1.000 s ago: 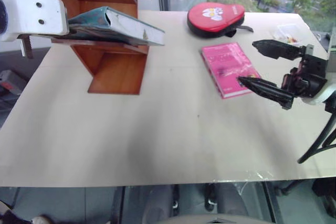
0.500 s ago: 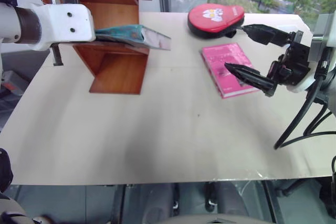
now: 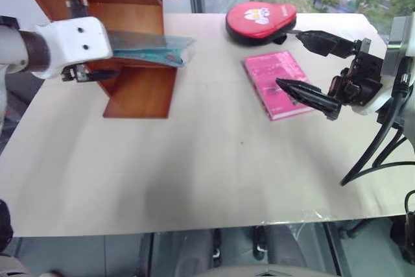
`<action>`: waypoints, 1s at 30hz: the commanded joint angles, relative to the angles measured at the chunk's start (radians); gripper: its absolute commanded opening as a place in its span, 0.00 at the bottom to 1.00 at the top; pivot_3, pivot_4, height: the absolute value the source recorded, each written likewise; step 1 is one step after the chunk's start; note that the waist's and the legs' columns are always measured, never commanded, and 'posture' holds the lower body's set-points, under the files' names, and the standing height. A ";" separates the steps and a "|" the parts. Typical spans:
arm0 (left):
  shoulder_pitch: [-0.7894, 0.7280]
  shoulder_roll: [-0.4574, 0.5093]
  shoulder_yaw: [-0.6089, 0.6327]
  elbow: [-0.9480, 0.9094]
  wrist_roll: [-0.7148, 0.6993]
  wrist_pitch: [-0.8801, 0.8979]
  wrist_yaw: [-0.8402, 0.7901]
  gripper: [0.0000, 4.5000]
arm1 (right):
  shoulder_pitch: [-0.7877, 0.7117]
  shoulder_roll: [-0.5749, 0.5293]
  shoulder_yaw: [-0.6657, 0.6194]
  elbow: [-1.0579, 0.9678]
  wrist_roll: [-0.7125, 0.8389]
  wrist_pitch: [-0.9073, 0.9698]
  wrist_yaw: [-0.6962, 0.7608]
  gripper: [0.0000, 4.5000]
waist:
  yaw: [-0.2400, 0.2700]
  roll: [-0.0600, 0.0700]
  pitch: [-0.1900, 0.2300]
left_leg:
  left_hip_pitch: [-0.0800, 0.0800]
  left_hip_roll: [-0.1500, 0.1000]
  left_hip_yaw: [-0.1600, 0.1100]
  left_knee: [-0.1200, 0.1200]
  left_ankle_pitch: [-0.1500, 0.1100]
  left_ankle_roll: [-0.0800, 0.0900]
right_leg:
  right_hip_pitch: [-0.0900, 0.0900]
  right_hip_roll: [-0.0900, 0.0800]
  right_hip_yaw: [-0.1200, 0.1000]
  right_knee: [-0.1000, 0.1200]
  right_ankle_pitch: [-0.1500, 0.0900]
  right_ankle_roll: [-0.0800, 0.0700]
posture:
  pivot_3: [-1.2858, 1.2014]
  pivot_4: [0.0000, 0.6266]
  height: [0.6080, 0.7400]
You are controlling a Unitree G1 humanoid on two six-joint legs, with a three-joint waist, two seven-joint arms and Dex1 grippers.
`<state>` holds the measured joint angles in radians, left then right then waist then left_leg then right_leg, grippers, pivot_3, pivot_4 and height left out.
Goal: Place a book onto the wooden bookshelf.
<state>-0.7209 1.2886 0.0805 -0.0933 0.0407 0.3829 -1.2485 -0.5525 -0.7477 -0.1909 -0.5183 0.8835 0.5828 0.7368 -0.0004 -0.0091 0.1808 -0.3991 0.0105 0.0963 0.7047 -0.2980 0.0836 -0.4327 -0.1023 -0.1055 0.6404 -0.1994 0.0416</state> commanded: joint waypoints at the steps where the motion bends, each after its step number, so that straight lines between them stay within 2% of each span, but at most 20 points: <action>1: 0.021 0.040 0.120 -0.035 -0.092 0.023 -0.034 0.72 | -0.021 -0.001 -0.019 0.007 0.006 -0.023 0.029 1.00 | -0.002 0.000 0.000 | 0.000 0.000 0.000 0.000 0.000 0.000 | 0.000 0.000 0.000 0.000 0.000 0.000 | 0.52 0.24 1.00; 6: 0.016 0.026 0.305 -0.097 -0.328 0.213 -0.084 0.72 | -0.016 -0.006 -0.025 0.039 0.003 -0.025 0.070 1.00 | -0.003 -0.001 0.001 | 0.000 0.000 0.000 0.000 0.000 0.000 | 0.000 0.000 0.000 0.001 0.000 0.000 | 0.52 0.24 1.00; 9: 0.006 -0.006 0.455 -0.189 -0.599 0.546 -0.079 0.72 | -0.010 -0.017 -0.035 0.058 0.004 -0.021 0.096 1.00 | -0.005 -0.002 0.001 | 0.000 0.000 0.000 0.000 0.000 0.000 | 0.000 -0.001 0.000 0.000 0.000 0.000 | 0.52 0.24 1.00; 11: 0.027 -0.058 0.524 -0.276 -0.769 0.699 -0.042 0.72 | 0.007 -0.031 -0.044 0.060 0.005 -0.010 0.107 1.00 | -0.003 -0.001 0.001 | 0.000 0.000 -0.001 0.000 0.000 0.000 | 0.000 -0.001 0.000 0.001 0.000 0.000 | 0.52 0.24 1.00; 12: 0.023 -0.092 0.548 -0.309 -0.847 0.771 0.001 0.72 | 0.017 -0.037 -0.049 0.059 0.008 -0.005 0.111 1.00 | -0.003 -0.002 0.001 | 0.001 0.000 -0.002 0.000 0.000 0.000 | 0.001 -0.001 0.000 0.001 0.000 0.000 | 0.52 0.24 1.00; 14: 0.048 -0.250 0.549 -0.394 -1.000 0.874 0.150 0.72 | 0.054 -0.058 -0.056 0.046 -0.001 0.011 0.107 1.00 | 0.002 0.002 -0.001 | 0.001 0.000 -0.003 0.001 0.000 0.000 | 0.002 -0.001 -0.001 0.001 0.000 0.000 | 0.52 0.24 1.00; 16: 0.129 -0.385 0.499 -0.492 -1.055 0.866 0.255 0.72 | 0.102 -0.072 -0.066 0.035 -0.018 0.016 0.096 1.00 | 0.012 0.002 -0.001 | 0.005 -0.001 -0.004 0.001 0.000 0.000 | 0.007 -0.003 0.001 0.001 0.000 0.000 | 0.52 0.24 1.00; 18: 0.216 -0.547 0.404 -0.577 -1.026 0.791 0.382 0.72 | 0.172 -0.089 -0.057 0.028 -0.080 0.026 0.049 1.00 | 0.013 -0.004 0.002 | 0.008 -0.001 -0.005 0.002 0.000 -0.001 | 0.010 -0.003 0.002 0.001 0.002 -0.003 | 0.52 0.24 1.00; 20: 0.290 -0.678 0.299 -0.599 -0.916 0.655 0.474 0.72 | 0.233 -0.102 -0.028 0.001 -0.166 0.042 -0.026 1.00 | 0.014 -0.005 0.000 | 0.006 -0.001 -0.006 0.004 0.000 -0.001 | 0.010 -0.002 0.001 0.001 0.002 -0.003 | 0.52 0.24 1.00; 22: 0.310 -0.775 0.206 -0.517 -0.810 0.557 0.553 0.72 | 0.329 -0.100 -0.038 -0.030 -0.207 0.039 -0.051 1.00 | 0.022 -0.005 -0.001 | 0.007 -0.002 -0.006 0.005 0.000 -0.001 | 0.012 -0.004 0.001 0.001 0.002 -0.004 | 0.52 0.24 1.00; 23: 0.331 -0.816 0.157 -0.463 -0.751 0.479 0.559 0.78 | 0.406 -0.100 -0.052 -0.046 -0.234 0.028 -0.054 1.00 | 0.026 -0.005 -0.001 | 0.007 -0.002 -0.008 0.005 0.000 -0.001 | 0.013 -0.003 -0.001 0.000 0.002 -0.004 | 0.52 0.24 1.00; 26: 0.391 -0.846 0.036 -0.344 -0.582 0.297 0.576 0.98 | 0.608 -0.096 -0.110 -0.079 -0.309 -0.013 -0.057 1.00 | 0.028 -0.005 -0.001 | 0.007 -0.002 -0.008 0.005 0.000 -0.001 | 0.013 -0.002 -0.002 0.000 0.002 -0.004 | 0.52 0.24 1.00; 28: 0.431 -0.835 0.022 -0.304 -0.529 0.224 0.575 0.98 | 0.687 -0.085 -0.157 -0.093 -0.322 -0.024 -0.057 1.00 | 0.024 -0.004 -0.001 | 0.007 -0.002 -0.007 0.005 0.000 -0.001 | 0.013 -0.002 -0.001 0.000 0.002 -0.004 | 0.52 0.24 1.00; 30: 0.502 -0.790 0.032 -0.285 -0.504 0.125 0.498 0.98 | 0.784 -0.082 -0.214 -0.102 -0.328 -0.040 -0.021 1.00 | 0.016 -0.004 -0.001 | 0.008 -0.001 -0.006 0.005 0.000 -0.001 | 0.012 -0.002 -0.001 0.000 0.002 -0.003 | 0.52 0.24 1.00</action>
<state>-0.2319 0.4750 0.0991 -0.3660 -0.4862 0.5853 -0.7104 0.2179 -0.8284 -0.3411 -0.5827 0.5584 0.5715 0.6998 0.0157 -0.0129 0.1793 -0.3915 0.0098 0.0898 0.7096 -0.2979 0.0826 -0.4205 -0.1044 -0.1063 0.6402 -0.1975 0.0381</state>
